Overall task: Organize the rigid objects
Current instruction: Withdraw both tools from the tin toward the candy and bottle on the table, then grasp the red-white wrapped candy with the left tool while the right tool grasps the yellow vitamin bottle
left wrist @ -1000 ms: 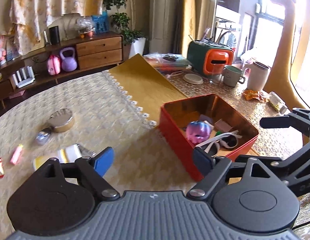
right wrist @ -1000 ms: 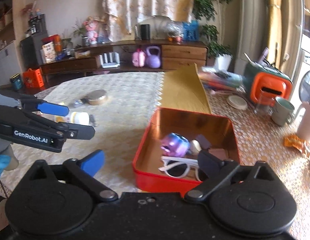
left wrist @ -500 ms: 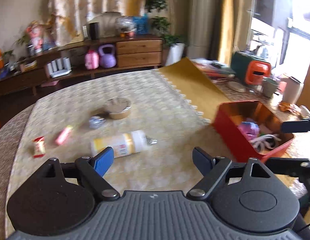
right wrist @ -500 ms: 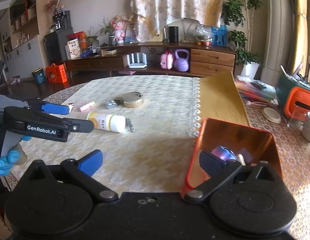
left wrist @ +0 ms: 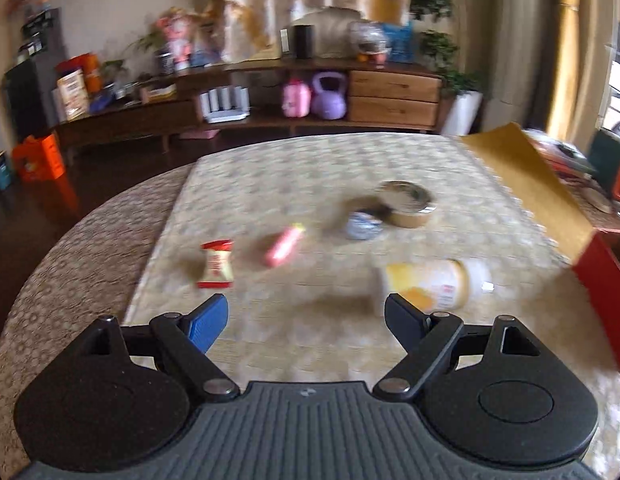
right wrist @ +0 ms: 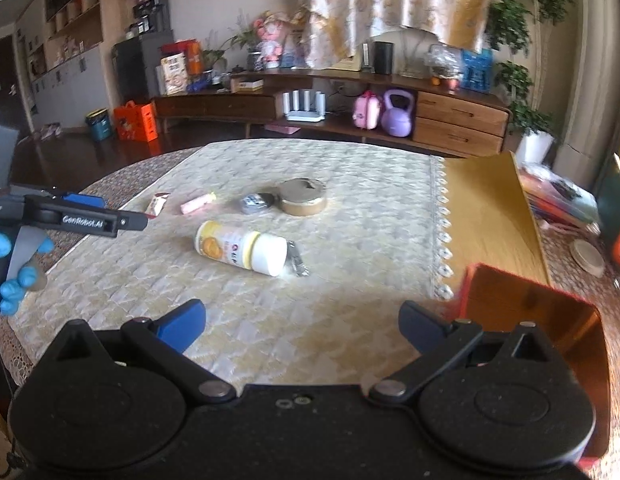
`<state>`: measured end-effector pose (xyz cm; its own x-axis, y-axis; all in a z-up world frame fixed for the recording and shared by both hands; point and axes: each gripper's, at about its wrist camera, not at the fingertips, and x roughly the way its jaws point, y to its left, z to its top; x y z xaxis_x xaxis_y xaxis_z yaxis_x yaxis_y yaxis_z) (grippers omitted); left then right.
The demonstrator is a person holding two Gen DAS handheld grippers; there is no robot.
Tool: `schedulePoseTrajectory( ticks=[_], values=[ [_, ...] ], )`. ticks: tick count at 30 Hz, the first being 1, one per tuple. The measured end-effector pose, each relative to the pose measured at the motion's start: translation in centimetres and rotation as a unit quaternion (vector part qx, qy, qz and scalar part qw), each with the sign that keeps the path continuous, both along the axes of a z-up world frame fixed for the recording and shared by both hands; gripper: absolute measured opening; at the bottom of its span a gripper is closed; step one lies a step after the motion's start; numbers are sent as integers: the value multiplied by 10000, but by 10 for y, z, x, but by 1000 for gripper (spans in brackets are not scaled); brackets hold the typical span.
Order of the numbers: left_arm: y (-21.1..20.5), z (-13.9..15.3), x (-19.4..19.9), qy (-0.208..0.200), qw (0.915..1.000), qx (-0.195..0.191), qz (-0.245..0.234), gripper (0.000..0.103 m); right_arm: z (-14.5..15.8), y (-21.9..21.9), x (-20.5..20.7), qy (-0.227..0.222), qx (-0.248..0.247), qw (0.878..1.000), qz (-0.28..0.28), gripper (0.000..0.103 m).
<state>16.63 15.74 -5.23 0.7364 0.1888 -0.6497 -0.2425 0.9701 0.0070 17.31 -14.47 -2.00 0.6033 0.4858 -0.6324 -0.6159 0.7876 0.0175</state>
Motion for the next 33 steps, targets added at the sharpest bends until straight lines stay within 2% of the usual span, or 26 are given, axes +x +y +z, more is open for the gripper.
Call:
schedulePoseTrajectory(
  ticks=[6, 12, 17, 23, 33],
  values=[
    [35, -15, 16, 112, 9989, 11, 456, 86, 0, 34, 19, 53, -175, 9987, 472, 103],
    [58, -32, 35, 261, 9974, -36, 667, 86, -6, 69, 37, 99, -474, 9937, 1013, 103],
    [68, -44, 54, 336, 9965, 55, 765, 86, -19, 103, 54, 135, -889, 9833, 1584, 103],
    [79, -56, 74, 450, 9957, 39, 808, 86, -39, 140, 69, -117, -1535, 9675, 2004, 102],
    [94, -76, 96, 545, 9947, -49, 871, 86, -65, 176, 92, -311, -2086, 9441, 2532, 99]
  ],
)
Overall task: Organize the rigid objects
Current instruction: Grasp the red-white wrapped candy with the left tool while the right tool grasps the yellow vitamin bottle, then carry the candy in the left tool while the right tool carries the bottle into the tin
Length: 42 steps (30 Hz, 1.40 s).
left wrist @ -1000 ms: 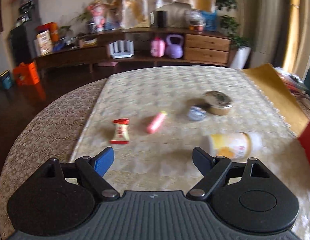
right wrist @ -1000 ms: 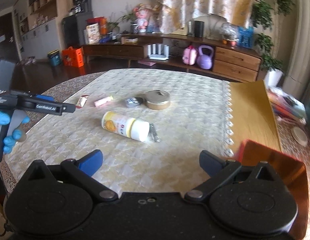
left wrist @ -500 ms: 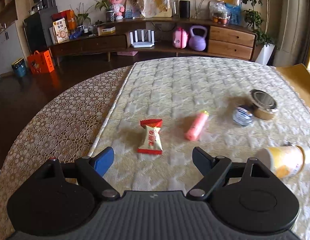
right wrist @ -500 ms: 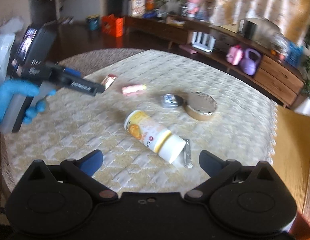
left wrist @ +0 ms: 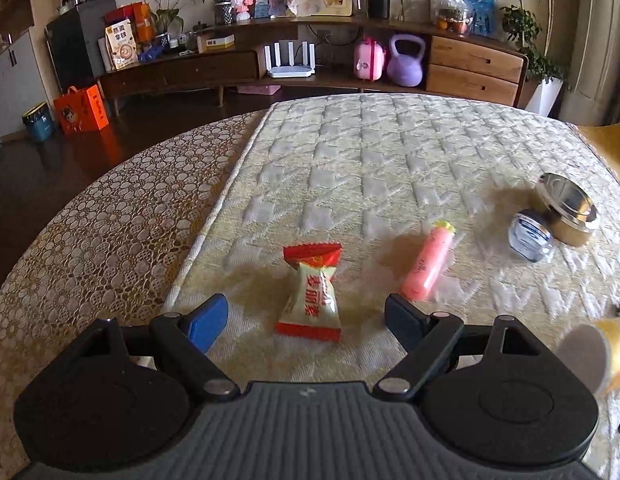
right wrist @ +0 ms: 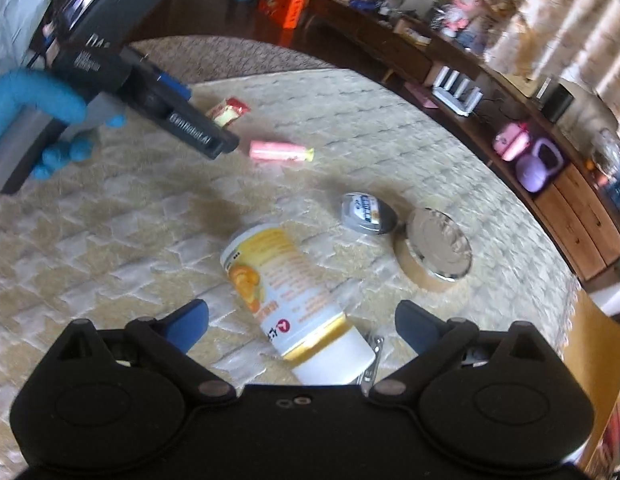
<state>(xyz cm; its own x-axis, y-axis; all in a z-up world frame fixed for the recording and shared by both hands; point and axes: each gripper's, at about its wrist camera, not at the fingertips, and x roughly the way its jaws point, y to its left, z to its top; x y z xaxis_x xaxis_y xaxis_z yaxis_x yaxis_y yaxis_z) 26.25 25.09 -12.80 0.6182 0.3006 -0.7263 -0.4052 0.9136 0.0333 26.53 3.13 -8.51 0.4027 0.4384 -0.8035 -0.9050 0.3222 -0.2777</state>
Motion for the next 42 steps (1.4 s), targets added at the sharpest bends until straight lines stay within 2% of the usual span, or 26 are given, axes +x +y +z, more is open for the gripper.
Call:
schedulePoseTrajectory(
  ticks=[4, 7, 9, 13, 14, 16, 18, 20, 23, 27, 32, 42],
  values=[
    [8, -3, 4, -92, 9999, -105, 57, 86, -7, 7, 5, -5, -49, 9998, 189, 97],
    [9, -4, 5, -135, 9999, -36, 12, 85, -11, 13, 6, -92, -94, 9992, 387, 97],
    [7, -4, 5, -171, 9998, 5, -66, 81, -13, 16, 9, -94, -132, 9989, 444, 95],
    [3, -2, 4, -242, 9995, 17, -208, 63, -19, 20, 13, -30, -236, 9985, 503, 92],
    [2, -2, 3, -252, 9994, 3, -236, 57, -21, 21, 14, -37, -274, 9983, 514, 88],
    [0, -1, 3, -264, 9993, -14, -253, 51, -22, 21, 15, 55, -221, 9985, 489, 84],
    [-1, -1, 3, -280, 9993, -14, -263, 45, -21, 20, 15, 164, -169, 9986, 469, 77],
    [-2, 0, 1, -299, 9992, -6, -256, 32, -20, 18, 12, 189, -143, 9986, 482, 69],
    [-4, 0, -2, -292, 9992, 98, -264, 25, -20, 17, 5, 39, -134, 9986, 512, 63],
    [-9, 2, -7, -263, 9989, 250, -308, 21, -19, 15, 2, -17, -68, 9994, 347, 58],
    [-11, 5, -11, -232, 9989, 239, -323, 20, -14, 10, -1, 101, 74, 9999, -101, 46],
    [-25, 17, -29, -185, 9987, 168, -436, 19, 0, -10, -20, 377, 442, 9946, -854, 45]
  ],
)
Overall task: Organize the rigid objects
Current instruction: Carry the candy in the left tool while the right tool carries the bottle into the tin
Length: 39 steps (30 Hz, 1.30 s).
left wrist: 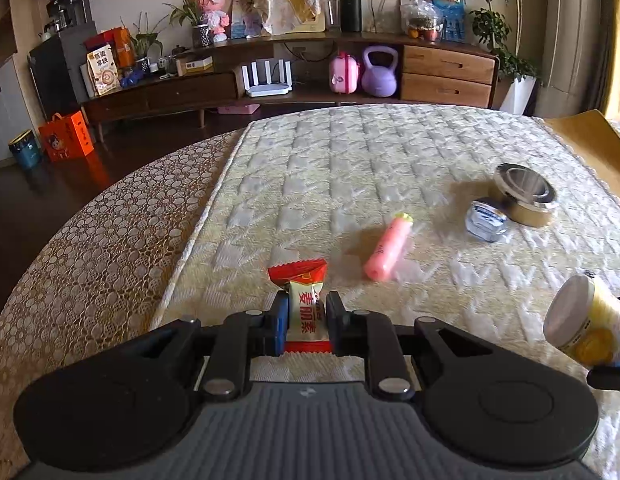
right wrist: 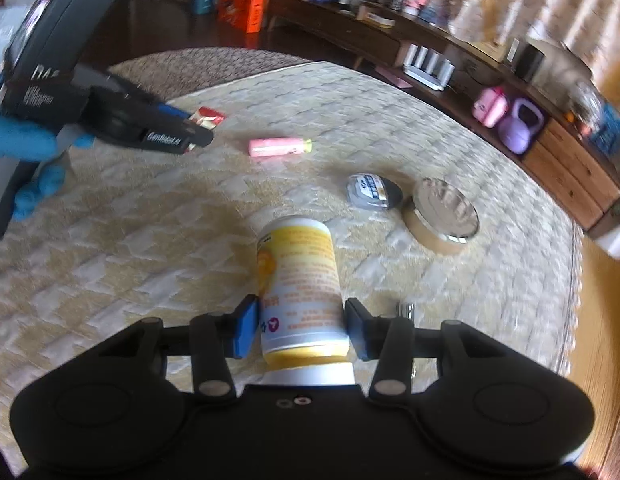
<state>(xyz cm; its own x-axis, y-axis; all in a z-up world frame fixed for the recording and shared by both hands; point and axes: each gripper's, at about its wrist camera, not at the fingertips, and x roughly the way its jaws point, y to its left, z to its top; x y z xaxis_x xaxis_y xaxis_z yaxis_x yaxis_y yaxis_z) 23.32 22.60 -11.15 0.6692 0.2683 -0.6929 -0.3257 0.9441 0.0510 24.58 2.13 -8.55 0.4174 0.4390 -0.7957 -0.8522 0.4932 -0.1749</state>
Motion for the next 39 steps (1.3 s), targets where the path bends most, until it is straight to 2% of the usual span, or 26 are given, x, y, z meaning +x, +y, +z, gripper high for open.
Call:
schedulePoseTrajectory(
  ticks=[9, 19, 27, 39],
  values=[
    [-30, 23, -22, 5, 9995, -198, -251, 19, 19, -32, -18, 346, 379, 9954, -813, 45],
    [-82, 57, -45, -155, 9952, -430, -863, 19, 49, -75, -41, 528, 808, 9854, -1405, 46],
    [-126, 79, -53, -245, 9887, -509, -1387, 19, 70, -114, -54, 473, 980, 9784, -1755, 46],
    [-206, 98, -41, -255, 9730, -489, -2242, 19, 84, -196, -52, 328, 1244, 9564, -2622, 46]
  ],
)
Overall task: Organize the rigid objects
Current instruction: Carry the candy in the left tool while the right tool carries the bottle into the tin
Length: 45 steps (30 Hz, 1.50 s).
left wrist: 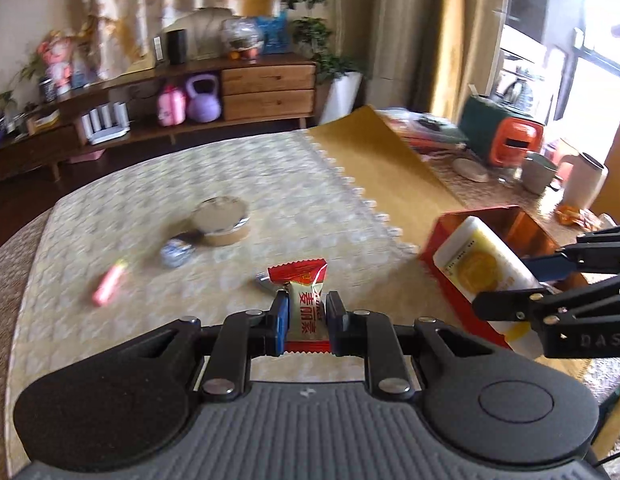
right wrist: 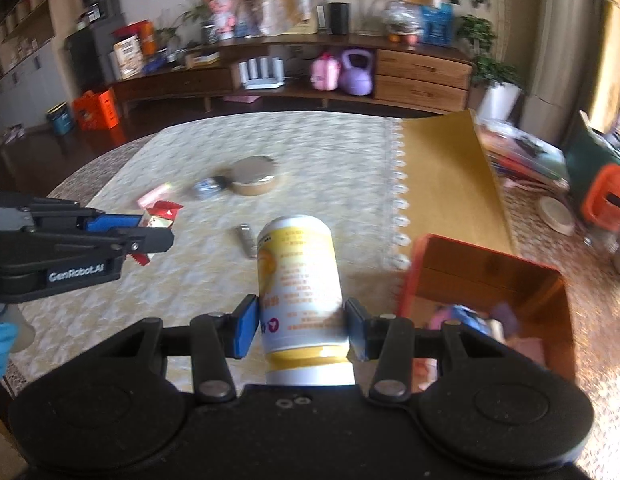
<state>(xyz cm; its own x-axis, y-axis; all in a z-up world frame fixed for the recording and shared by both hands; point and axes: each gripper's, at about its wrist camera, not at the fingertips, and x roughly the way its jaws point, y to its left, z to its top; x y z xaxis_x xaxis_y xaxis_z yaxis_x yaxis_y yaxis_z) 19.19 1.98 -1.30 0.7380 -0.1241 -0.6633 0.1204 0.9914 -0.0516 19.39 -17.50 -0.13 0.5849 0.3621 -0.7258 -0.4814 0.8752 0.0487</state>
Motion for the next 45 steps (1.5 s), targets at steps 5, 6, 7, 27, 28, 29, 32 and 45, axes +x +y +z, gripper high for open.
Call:
schedulePoseTrajectory(
  ticks=[5, 6, 7, 27, 28, 29, 32, 45],
  values=[
    [-33, 3, 9, -24, 9996, 20, -292, 19, 0, -32, 2, -9, 20, 9995, -308, 46],
    [-40, 3, 11, -20, 9994, 15, -348, 19, -1, -38, 3, -16, 14, 9993, -365, 46],
    [-47, 3, 14, -14, 9992, 10, -405, 19, 0, -45, 2, -24, 12, 9991, -431, 46],
    [-168, -15, 72, 300, 9900, 438, -1310, 19, -18, -154, 34, -77, -18, 9880, -1544, 46],
    [-173, -18, 76, 313, 9896, 478, -1323, 19, -20, -155, 36, -65, -12, 9877, -1564, 46],
    [-178, -20, 81, 337, 9890, 522, -1339, 19, -21, -157, 38, -56, -9, 9875, -1575, 46],
    [-192, -24, 94, 403, 9878, 579, -1390, 19, -26, -161, 42, -20, -23, 9871, -1598, 46],
    [-229, -46, 142, 761, 9817, 689, -1606, 19, -44, -165, 63, 151, -24, 9875, -1567, 45]
  ],
)
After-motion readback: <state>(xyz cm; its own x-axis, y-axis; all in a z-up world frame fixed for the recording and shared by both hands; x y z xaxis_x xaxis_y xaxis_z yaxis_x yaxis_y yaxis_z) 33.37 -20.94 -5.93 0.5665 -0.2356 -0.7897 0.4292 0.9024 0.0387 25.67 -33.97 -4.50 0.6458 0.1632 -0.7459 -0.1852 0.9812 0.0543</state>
